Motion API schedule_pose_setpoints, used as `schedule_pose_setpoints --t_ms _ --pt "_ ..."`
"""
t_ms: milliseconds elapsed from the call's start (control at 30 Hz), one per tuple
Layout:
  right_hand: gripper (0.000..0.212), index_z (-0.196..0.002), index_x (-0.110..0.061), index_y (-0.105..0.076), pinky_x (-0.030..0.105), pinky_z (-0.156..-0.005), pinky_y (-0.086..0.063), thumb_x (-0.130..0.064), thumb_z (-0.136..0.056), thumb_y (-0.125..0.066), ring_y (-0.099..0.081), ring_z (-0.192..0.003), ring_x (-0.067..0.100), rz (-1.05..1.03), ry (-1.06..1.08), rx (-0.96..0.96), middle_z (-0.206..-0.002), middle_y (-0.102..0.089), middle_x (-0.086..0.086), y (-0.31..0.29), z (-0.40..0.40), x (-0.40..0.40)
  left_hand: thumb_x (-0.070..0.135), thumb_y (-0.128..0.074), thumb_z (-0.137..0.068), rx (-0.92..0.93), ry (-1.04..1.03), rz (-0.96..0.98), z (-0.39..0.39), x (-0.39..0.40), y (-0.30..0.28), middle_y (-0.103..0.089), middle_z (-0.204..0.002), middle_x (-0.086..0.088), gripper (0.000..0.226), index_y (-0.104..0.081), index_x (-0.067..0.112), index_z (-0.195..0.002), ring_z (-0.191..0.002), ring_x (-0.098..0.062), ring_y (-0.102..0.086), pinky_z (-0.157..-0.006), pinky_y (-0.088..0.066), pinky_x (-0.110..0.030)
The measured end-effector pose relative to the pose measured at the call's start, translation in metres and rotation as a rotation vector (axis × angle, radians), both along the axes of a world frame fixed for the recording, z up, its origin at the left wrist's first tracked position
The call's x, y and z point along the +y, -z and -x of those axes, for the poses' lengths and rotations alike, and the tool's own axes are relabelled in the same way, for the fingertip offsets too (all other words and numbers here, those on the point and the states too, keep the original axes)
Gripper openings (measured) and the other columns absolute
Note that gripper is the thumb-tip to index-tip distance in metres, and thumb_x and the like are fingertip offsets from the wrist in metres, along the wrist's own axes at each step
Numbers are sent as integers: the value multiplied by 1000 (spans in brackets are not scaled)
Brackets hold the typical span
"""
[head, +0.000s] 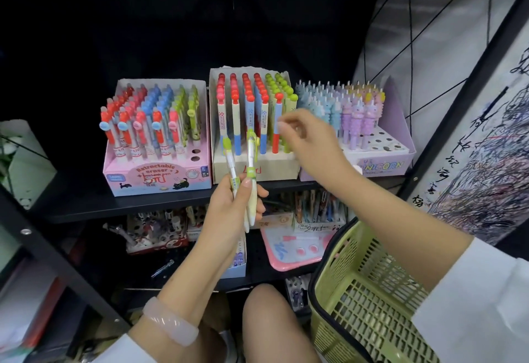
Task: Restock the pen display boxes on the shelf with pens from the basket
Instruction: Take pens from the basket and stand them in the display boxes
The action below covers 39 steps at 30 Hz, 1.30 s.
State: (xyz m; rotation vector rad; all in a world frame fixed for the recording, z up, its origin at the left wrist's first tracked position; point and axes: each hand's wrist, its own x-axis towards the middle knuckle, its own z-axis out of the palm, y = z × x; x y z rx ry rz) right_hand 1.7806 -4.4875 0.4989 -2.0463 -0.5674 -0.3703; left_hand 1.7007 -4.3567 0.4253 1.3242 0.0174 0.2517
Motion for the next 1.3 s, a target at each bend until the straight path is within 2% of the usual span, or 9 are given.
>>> schedule_pose_setpoints --t_ms 100,200,433,667,800,933,1067,1200,1300 --pt "29 -124 -12 -55 17 -61 -51 -18 -100 -40 -56 -71 2 -91 -285 289 -96 -60 -1 -5 12 23 23 -42 -98 -17 10 27 3 6 -1 -66 -69 5 15 -55 17 -101 -53 -8 -55 -49 -46 -20" --pt "28 -122 -7 -57 19 -60 -48 -15 -97 -47 -54 -71 8 -84 -322 299 -84 -60 -3 -8 13 38 22 -41 -99 -30 -3 38 9 18 0 -67 -70 4 16 -56 15 -99 -54 -9 -58 -50 -47 -20" --pt "5 -93 -14 -55 23 -63 -56 -17 -91 -58 -63 -62 8 -228 -147 -88 -69 -63 -1 -51 4 81 23 -40 -99 43 -221 25 17 63 -1 -67 -73 2 14 -54 23 -100 -53 -10 -61 -48 -51 -21" --pt "20 -101 -2 -56 29 -64 -47 -20 -92 -57 -59 -69 19 91 -14 -316 -76 -62 11 -27 -3 117 23 -39 -100 99 -290 8 27 84 2 -64 -79 -4 15 -54 23 -98 -46 -6 -53 -44 -47 -19" --pt "28 -109 1 -57 36 -69 -49 -22 -94 -54 -58 -72 22 255 53 -284 -79 -60 11 -20 -10 127 24 -39 -100 110 -283 -15 32 90 4 -64 -76 0 16 -55 24 -101 -46 -6 -50 -42 -44 -19" --pt "25 -96 3 -59 33 -68 -48 -21 -95 -52 -57 -71 23 363 93 -223 -80 -61 14 -20 -14 143 23 -40 -100 99 -271 -70 32 91 3 -60 -65 9 15 -56 23 -102 -43 -5 -40 -38 -33 -17" --pt "28 -97 2 -59 39 -77 -53 -24 -96 -49 -64 -79 26 337 98 -137 -87 -65 15 -10 -9 148 24 -39 -100 82 -262 -59 33 91 -2 -57 -69 2 13 -52 21 -98 -43 -5 -37 -38 -31 -17" --pt "24 -101 -5 -57 19 -64 -45 -27 -96 -51 -61 -68 15 222 104 -134 -76 -64 5 -6 1 135 22 -35 -101 112 -257 7 34 92 -5 -61 -74 -2 17 -49 16 -93 -42 -6 -39 -40 -30 -20" --pt "22 -97 -11 -64 9 -64 -44 -29 -93 -54 -54 -69 -1 117 -105 -18 -77 -60 -9 4 21 131 20 -35 -101 84 -214 -20 34 89 -4 -62 -74 1 18 -52 16 -96 -45 -7 -40 -43 -32 -21"
